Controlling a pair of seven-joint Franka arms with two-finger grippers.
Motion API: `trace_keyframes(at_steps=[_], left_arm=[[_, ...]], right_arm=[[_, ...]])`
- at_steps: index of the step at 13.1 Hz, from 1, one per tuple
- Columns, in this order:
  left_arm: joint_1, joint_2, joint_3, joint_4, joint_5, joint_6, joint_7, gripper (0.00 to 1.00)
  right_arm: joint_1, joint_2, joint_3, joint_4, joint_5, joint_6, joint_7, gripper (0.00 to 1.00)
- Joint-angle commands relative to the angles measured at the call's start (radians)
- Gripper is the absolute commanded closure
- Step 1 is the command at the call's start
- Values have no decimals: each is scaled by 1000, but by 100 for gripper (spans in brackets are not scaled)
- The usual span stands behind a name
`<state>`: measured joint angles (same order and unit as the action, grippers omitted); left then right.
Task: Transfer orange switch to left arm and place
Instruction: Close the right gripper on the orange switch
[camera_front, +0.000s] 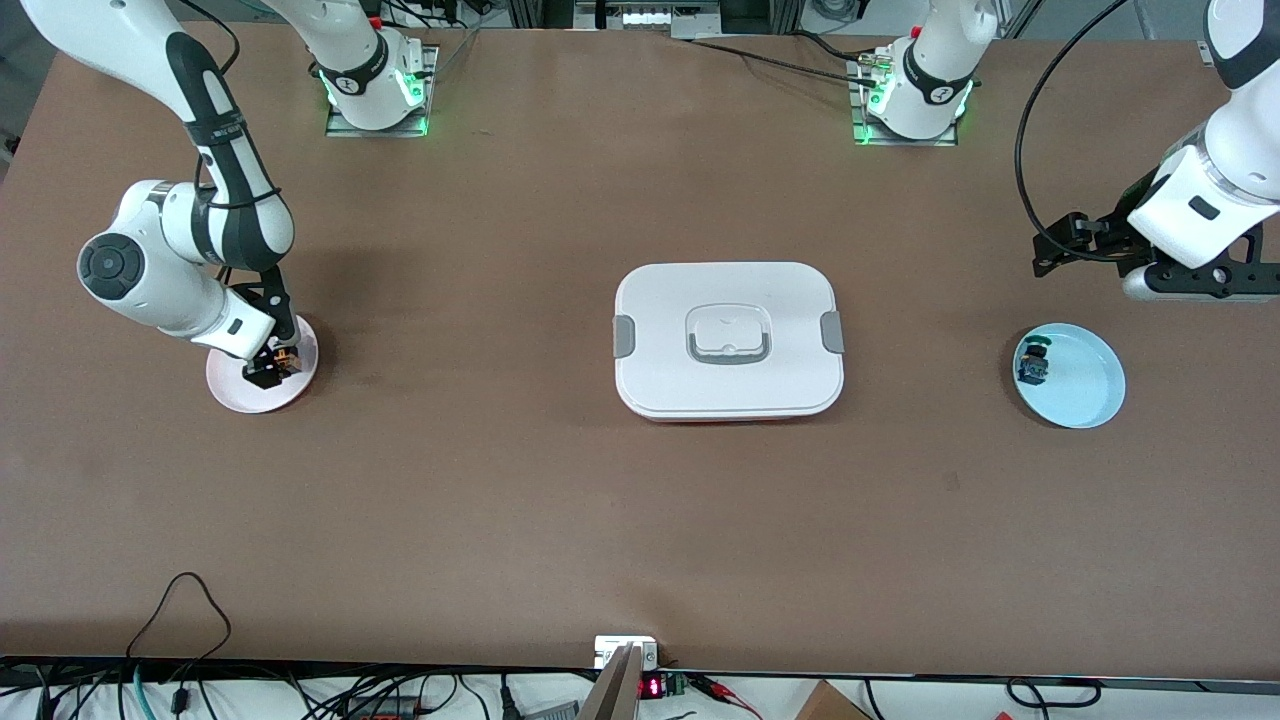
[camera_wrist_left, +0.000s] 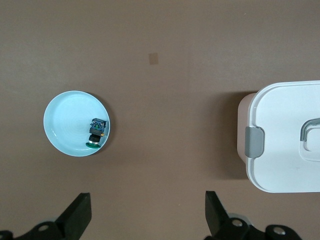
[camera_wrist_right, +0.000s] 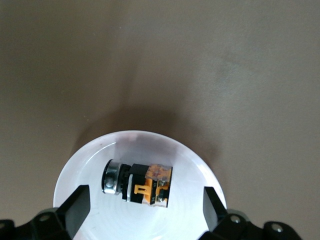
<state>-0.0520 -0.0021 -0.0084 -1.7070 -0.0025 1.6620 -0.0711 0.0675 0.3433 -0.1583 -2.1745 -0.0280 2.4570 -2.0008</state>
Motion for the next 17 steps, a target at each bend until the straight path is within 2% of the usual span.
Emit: trace_keyframes(at_steps=[1, 17], left_arm=[[4, 16, 4, 30, -13, -25, 19, 0], [4, 16, 4, 30, -13, -25, 19, 0]], right_arm=[[-37, 23, 10, -15, 3, 39, -29, 0], [-37, 68, 14, -15, 26, 82, -12, 0]])
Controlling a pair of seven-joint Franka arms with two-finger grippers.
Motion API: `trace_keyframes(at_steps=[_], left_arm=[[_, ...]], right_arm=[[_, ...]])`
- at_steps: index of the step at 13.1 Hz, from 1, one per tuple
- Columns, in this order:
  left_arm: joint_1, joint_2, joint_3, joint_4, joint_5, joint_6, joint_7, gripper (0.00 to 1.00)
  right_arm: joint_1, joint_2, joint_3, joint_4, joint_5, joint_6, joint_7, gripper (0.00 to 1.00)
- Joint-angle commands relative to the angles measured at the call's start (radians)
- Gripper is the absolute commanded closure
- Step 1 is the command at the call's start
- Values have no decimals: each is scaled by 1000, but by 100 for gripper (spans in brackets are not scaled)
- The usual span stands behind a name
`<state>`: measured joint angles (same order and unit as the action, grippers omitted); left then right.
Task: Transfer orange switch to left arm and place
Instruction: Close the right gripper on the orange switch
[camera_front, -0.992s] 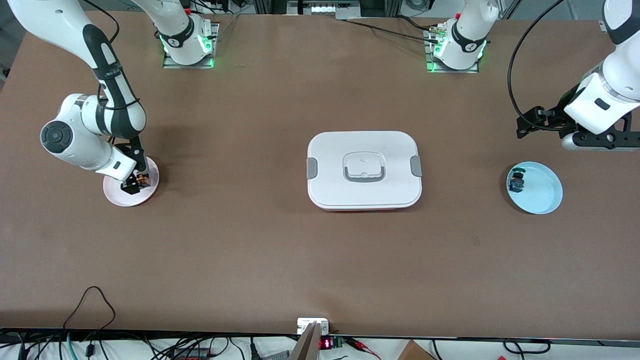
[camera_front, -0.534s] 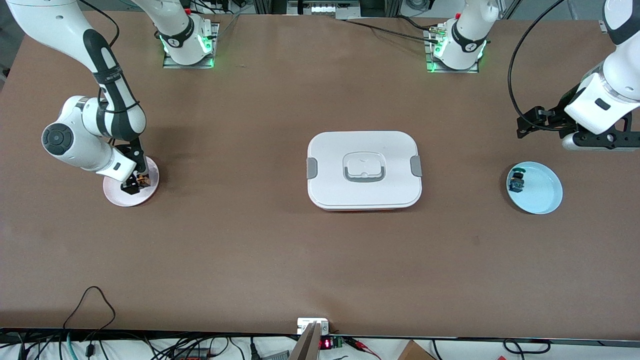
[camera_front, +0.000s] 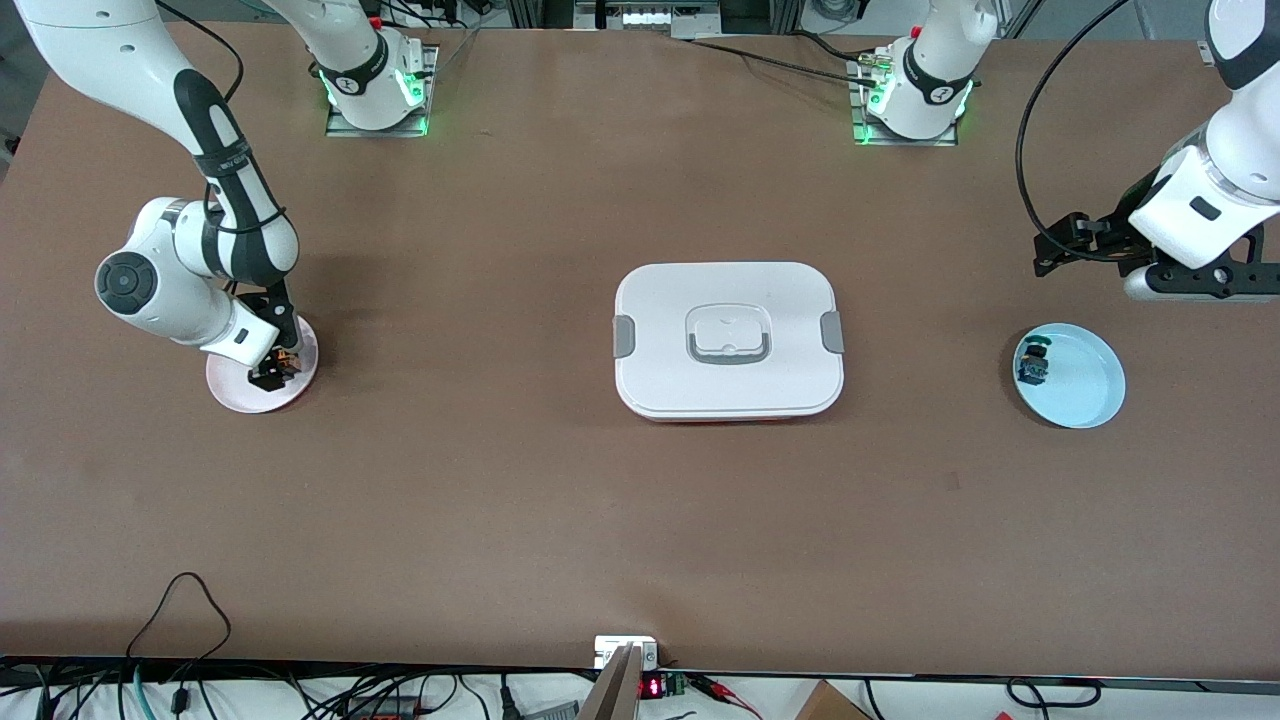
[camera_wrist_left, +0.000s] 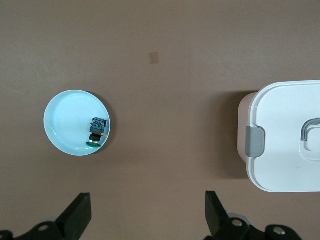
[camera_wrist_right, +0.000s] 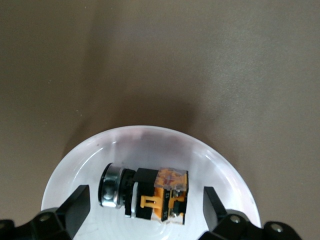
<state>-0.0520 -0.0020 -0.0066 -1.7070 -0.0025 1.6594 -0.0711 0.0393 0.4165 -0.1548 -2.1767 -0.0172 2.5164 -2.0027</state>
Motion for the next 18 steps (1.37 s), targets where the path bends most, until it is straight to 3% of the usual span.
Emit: trace_keyframes(at_steps=[1, 6, 8, 10, 14, 18], left_arm=[[4, 16, 2, 30, -13, -23, 19, 0], [4, 16, 2, 30, -11, -23, 19, 0], [4, 16, 2, 32, -11, -23, 19, 0], [4, 16, 2, 30, -11, -24, 19, 0], [4, 16, 4, 32, -13, -29, 19, 0], [4, 16, 4, 32, -13, -30, 19, 0]], right_arm=[[-9, -4, 12, -12, 16, 22, -10, 0], [-9, 7, 12, -12, 34, 22, -10, 9], [-10, 7, 12, -14, 34, 22, -10, 23], [-10, 7, 12, -14, 34, 22, -11, 57], [-12, -1, 12, -9, 65, 13, -16, 100], [-6, -47, 37, 1, 65, -48, -18, 100]])
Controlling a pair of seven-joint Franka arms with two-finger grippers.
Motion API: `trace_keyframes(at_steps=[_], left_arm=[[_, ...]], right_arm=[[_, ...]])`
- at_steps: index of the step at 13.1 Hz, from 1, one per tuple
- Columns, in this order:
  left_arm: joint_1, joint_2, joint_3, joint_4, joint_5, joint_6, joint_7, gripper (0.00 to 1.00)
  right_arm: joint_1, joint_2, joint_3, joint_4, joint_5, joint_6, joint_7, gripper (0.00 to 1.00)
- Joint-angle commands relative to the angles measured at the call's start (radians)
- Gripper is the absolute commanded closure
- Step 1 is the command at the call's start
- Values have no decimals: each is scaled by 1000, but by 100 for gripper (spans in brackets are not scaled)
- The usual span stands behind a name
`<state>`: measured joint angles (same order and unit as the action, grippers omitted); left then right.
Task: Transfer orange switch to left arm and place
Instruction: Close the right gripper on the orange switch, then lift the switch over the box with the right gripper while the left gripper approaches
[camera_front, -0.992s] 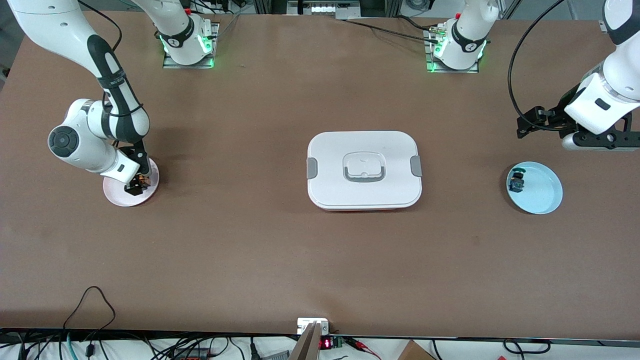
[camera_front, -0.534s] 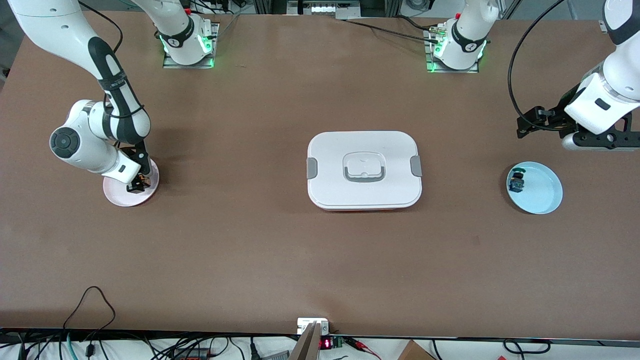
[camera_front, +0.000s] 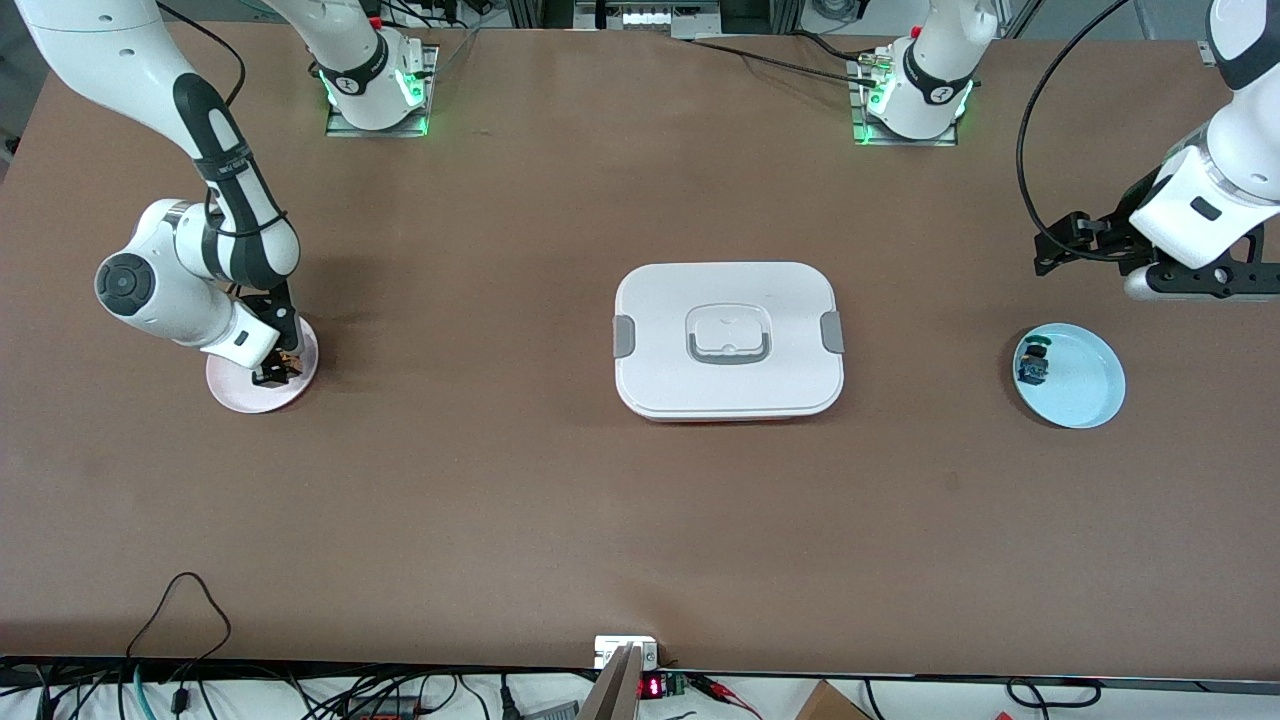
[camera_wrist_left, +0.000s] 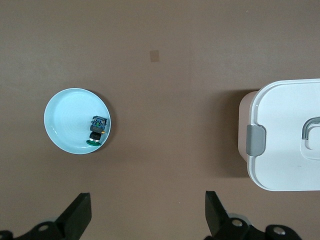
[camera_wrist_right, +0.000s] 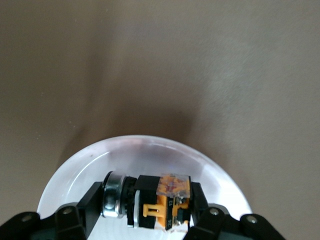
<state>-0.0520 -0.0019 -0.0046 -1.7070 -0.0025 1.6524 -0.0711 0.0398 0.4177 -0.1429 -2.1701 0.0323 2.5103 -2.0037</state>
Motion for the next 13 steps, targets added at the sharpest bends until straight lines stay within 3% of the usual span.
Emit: trace_keyframes(at_steps=[1, 4, 7, 10, 13], left_arm=[[4, 16, 2, 32, -13, -23, 19, 0], [4, 16, 2, 32, -11, -23, 17, 0], [4, 16, 2, 32, -13, -23, 19, 0], [4, 16, 2, 33, -27, -22, 17, 0], [1, 17, -3, 41, -94, -23, 19, 0]], right_arm=[[-3, -68, 32, 7, 21, -85, -12, 100], [-1, -96, 81, 99, 23, -245, 0, 100], [-1, -102, 190, 249, 89, -492, 112, 100], [0, -103, 288, 334, 284, -677, 256, 100], [0, -115, 368, 349, 597, -708, 289, 100]])
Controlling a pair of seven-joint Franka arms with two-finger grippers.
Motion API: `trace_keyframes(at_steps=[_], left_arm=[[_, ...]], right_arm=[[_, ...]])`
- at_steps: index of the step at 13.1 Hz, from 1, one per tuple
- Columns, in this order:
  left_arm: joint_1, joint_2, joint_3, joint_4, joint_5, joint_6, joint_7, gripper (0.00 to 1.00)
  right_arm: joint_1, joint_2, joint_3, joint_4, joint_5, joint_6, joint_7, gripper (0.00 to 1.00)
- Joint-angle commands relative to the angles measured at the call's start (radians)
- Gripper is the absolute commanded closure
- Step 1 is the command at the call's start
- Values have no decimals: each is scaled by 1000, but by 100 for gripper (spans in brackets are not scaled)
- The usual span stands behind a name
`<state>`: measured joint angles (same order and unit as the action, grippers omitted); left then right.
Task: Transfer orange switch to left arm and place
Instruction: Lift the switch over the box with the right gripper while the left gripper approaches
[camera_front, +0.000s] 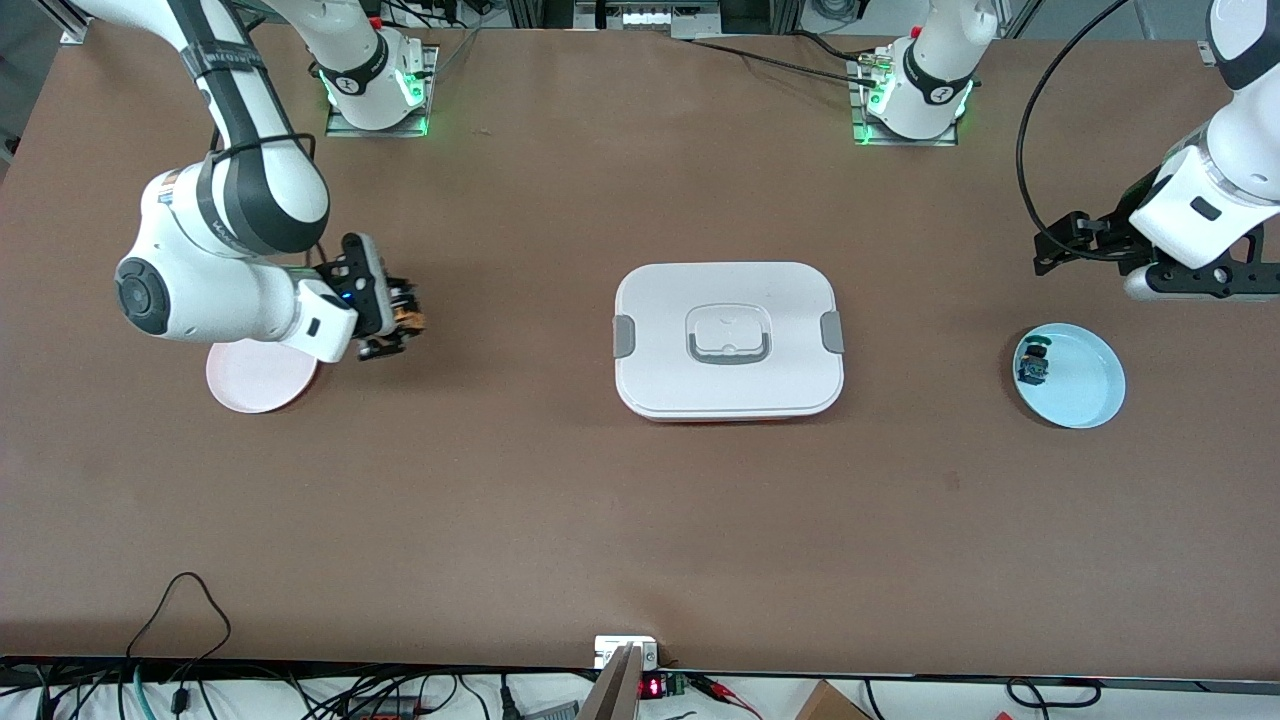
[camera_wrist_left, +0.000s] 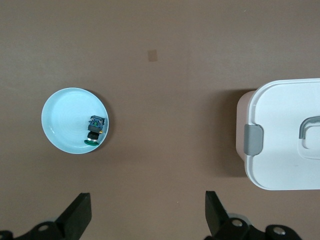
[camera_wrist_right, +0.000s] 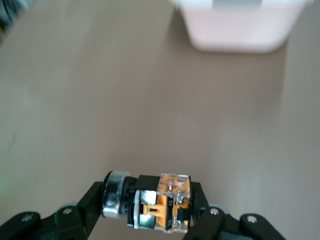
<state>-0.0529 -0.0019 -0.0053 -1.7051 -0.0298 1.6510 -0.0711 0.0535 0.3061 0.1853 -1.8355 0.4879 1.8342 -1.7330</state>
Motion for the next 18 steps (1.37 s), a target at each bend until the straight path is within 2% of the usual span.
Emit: trace_keyframes(at_steps=[1, 4, 6, 10, 13, 14, 16, 18], left_arm=[[2, 17, -4, 41, -106, -36, 19, 0], [-13, 40, -8, 99, -180, -101, 16, 0], [-12, 56, -9, 107, -284, -154, 17, 0], [-4, 143, -7, 105, -589, -335, 19, 0], [1, 247, -7, 90, -932, -375, 22, 0], [-10, 285, -7, 90, -1037, -372, 25, 0], [-44, 336, -9, 87, -1212, -347, 8, 0], [-50, 353, -34, 75, -1312, -314, 10, 0]], right_arm=[[-12, -4, 64, 15, 263, -23, 18, 100], [11, -4, 120, 16, 524, 23, 18, 100], [51, -2, 132, 15, 715, 60, 10, 100], [155, -4, 138, 22, 1103, 190, -48, 100], [271, 8, 137, 62, 1387, 315, -166, 100], [294, 8, 135, 70, 1444, 327, -195, 100], [304, 11, 135, 78, 1477, 345, -262, 100], [305, 25, 135, 90, 1495, 356, -299, 100]])
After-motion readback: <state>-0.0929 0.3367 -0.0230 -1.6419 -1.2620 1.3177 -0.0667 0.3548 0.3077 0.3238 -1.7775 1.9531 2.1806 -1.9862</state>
